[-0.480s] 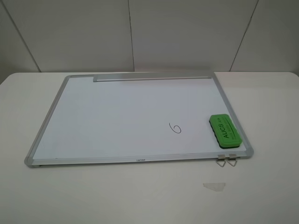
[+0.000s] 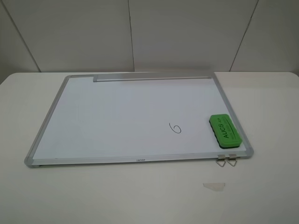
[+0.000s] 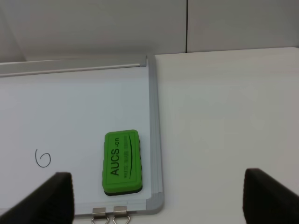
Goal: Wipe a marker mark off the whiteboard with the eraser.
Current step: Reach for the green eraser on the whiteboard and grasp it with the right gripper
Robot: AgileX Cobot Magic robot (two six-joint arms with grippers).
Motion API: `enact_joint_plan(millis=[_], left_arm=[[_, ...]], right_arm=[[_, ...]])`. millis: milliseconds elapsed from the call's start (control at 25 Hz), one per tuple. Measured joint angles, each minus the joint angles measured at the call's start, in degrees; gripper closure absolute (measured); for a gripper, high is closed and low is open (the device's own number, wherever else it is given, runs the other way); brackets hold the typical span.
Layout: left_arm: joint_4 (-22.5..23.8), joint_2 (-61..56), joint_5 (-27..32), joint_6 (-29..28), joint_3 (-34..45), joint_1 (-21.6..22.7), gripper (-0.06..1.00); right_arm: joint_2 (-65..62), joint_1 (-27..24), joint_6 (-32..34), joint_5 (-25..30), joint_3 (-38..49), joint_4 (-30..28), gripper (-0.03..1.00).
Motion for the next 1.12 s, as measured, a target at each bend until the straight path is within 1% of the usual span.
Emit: enact_joint_plan(millis=[920, 1120], left_arm=[[-0.42, 0.00, 0.00, 0.00, 0.00, 0.00, 0.26], [-0.42, 0.00, 0.00, 0.00, 0.00, 0.00, 0.26]], right_arm=[[0.00, 0.00, 0.00, 0.00, 0.00, 0.05, 0.23], [0.00, 0.00, 0.00, -0.05, 0.00, 1.51, 0.23]])
